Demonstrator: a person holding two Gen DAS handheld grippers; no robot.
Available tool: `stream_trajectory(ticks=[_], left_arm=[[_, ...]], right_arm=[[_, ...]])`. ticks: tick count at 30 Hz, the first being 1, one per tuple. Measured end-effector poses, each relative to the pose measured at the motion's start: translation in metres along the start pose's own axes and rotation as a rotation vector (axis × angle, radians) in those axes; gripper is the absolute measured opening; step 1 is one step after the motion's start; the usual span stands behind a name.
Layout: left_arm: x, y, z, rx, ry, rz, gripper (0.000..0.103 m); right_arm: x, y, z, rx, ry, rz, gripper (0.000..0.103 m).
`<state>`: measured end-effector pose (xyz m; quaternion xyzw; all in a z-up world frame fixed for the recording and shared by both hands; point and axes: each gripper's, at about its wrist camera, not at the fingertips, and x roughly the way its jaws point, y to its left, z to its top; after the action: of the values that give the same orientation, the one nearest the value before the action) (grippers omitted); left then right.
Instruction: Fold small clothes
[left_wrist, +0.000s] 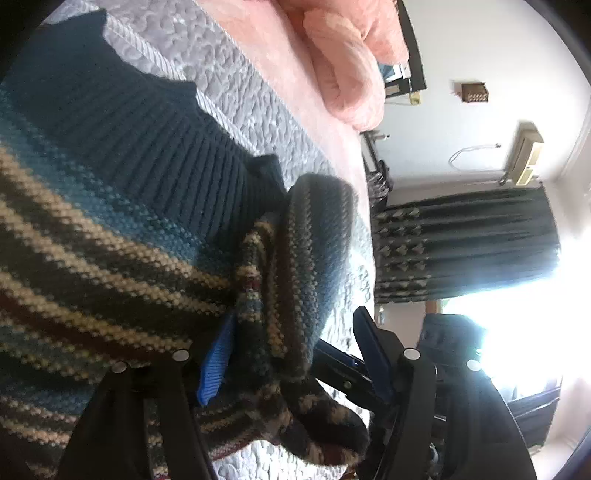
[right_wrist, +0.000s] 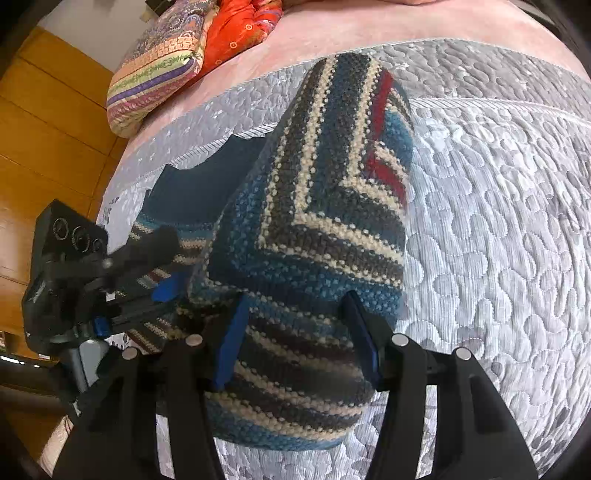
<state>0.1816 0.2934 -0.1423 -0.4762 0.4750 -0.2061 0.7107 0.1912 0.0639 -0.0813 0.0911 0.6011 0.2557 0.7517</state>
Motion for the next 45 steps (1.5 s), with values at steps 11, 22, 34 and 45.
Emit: stream_trajectory(ticks=[11, 22, 34, 45], left_arm=[[0.048, -0.026, 0.015, 0.077, 0.09, 0.111, 0.067], [0.038, -0.048, 0.003, 0.132, 0.015, 0.166, 0.027], [-0.051, -0.03, 0.005, 0.074, -0.129, 0.107, 0.026], [-0.128, -0.004, 0.011, 0.053, -0.25, 0.121, 0.025]], right_arm=[[-0.01, -0.025, -0.007, 0.025, -0.017, 0.097, 0.054], [-0.03, -0.035, -0.024, 0.067, -0.047, 0.175, 0.055], [-0.06, -0.036, -0.05, 0.063, -0.052, 0.153, 0.055], [-0.02, 0.001, -0.056, 0.033, 0.015, 0.174, 0.055]])
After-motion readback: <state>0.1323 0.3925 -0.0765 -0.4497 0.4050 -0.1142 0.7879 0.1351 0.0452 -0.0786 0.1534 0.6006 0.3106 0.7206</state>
